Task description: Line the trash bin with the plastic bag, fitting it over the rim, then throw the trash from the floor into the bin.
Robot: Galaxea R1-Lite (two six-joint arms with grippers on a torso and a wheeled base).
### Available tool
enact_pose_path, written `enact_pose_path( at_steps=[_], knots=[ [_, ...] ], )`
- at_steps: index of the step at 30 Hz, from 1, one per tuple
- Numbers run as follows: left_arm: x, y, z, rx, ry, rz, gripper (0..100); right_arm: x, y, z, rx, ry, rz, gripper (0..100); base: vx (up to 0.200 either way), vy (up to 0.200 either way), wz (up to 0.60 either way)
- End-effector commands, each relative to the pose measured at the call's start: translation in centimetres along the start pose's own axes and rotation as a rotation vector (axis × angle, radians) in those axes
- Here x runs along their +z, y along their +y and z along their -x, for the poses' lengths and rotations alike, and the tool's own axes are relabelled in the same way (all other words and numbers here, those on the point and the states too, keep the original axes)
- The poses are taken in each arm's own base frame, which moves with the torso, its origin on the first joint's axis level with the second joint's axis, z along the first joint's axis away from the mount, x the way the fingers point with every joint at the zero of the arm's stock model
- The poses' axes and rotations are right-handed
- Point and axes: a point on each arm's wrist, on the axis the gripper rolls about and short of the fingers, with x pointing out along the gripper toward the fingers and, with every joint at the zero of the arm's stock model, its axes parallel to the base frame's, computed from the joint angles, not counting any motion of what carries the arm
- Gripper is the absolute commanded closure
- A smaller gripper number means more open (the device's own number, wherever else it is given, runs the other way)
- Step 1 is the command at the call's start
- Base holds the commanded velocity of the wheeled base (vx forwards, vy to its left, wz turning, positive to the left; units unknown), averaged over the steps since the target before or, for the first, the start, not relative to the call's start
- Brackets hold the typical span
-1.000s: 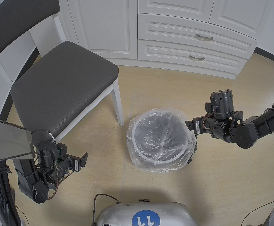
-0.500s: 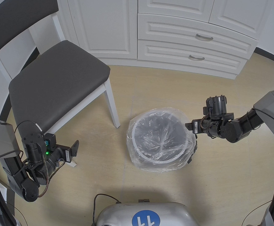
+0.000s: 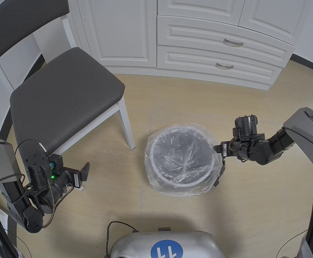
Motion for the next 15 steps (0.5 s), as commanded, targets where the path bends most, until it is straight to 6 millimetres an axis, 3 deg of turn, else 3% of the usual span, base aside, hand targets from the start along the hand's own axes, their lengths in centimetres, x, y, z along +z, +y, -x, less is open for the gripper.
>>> enact_pose_path(
  at_steps=[1,3,11,15],
  knots=[
    [-0.7,-0.9,0.5,-0.037,0.034,-0.015,0,-0.2,0.0,-0.2,0.000,0.007,0.002,0,0.000,0.000,0.00],
    [-0.9,-1.1,0.6,-0.048,0.044,-0.020,0,-0.3,0.0,-0.3,-0.001,0.010,0.002,0,0.000,0.000,0.00],
    [-1.6,-2.9,1.7,-0.124,0.079,-0.034,0,-3.3,-0.2,-4.0,0.012,0.089,0.003,0,0.000,0.000,0.00],
    [-1.6,-3.1,1.9,-0.130,0.077,-0.023,0,-3.6,-0.2,-4.8,0.041,0.092,-0.049,0,0.000,0.000,0.00]
  ],
)
